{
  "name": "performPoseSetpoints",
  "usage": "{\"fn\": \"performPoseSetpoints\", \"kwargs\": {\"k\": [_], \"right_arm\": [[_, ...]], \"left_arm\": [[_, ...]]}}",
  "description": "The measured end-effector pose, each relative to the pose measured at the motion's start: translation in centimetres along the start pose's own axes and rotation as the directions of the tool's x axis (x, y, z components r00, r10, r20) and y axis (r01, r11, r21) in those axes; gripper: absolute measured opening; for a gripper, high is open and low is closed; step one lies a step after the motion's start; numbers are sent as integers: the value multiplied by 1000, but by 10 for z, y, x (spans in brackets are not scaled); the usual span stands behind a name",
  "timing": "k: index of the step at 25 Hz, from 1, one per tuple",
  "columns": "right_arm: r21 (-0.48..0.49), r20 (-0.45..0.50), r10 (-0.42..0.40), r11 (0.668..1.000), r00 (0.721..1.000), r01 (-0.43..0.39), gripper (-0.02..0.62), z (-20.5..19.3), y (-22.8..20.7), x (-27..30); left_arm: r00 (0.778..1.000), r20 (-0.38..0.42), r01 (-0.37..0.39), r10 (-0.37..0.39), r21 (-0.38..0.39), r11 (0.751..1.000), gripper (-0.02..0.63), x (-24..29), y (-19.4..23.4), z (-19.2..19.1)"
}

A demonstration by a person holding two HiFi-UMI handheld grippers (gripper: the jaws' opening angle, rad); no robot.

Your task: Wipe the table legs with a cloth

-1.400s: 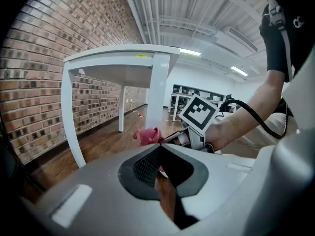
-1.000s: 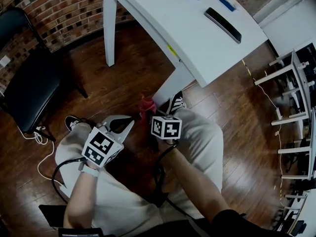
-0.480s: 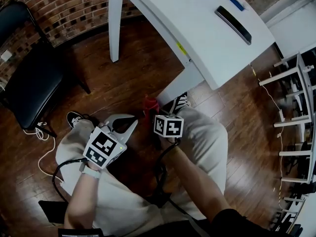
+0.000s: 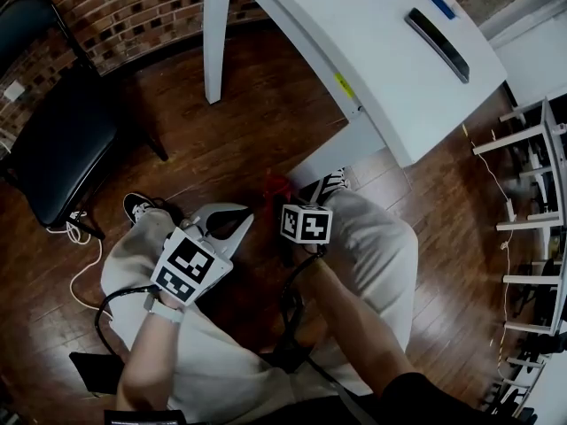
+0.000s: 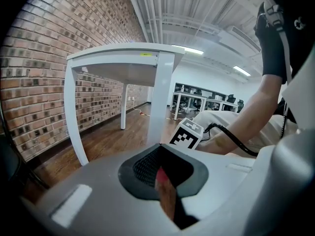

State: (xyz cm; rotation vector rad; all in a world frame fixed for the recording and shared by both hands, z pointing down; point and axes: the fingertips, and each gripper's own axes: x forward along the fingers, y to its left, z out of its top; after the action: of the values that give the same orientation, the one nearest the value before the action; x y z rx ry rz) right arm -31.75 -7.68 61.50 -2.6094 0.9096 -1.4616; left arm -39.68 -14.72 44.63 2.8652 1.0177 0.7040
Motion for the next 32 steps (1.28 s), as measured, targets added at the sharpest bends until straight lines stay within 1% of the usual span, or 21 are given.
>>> {"fn": "performPoseSetpoints", "kwargs": {"k": [19, 26, 32], "right_arm": [[-6, -62, -35, 999, 997, 35, 51, -18, -20, 34], [-1, -96, -52, 999, 994, 52, 51, -35, -28, 46], [-17, -135, -78, 997, 988, 76, 51, -52, -38, 60]], "left_arm": [[1000, -6, -4, 4, -19, 1000, 0, -1, 4, -3], [1000, -15, -6, 5, -25, 1000, 0, -3, 4, -6], [1000, -13, -11, 11, -31, 999, 0, -5, 6, -7]]}}
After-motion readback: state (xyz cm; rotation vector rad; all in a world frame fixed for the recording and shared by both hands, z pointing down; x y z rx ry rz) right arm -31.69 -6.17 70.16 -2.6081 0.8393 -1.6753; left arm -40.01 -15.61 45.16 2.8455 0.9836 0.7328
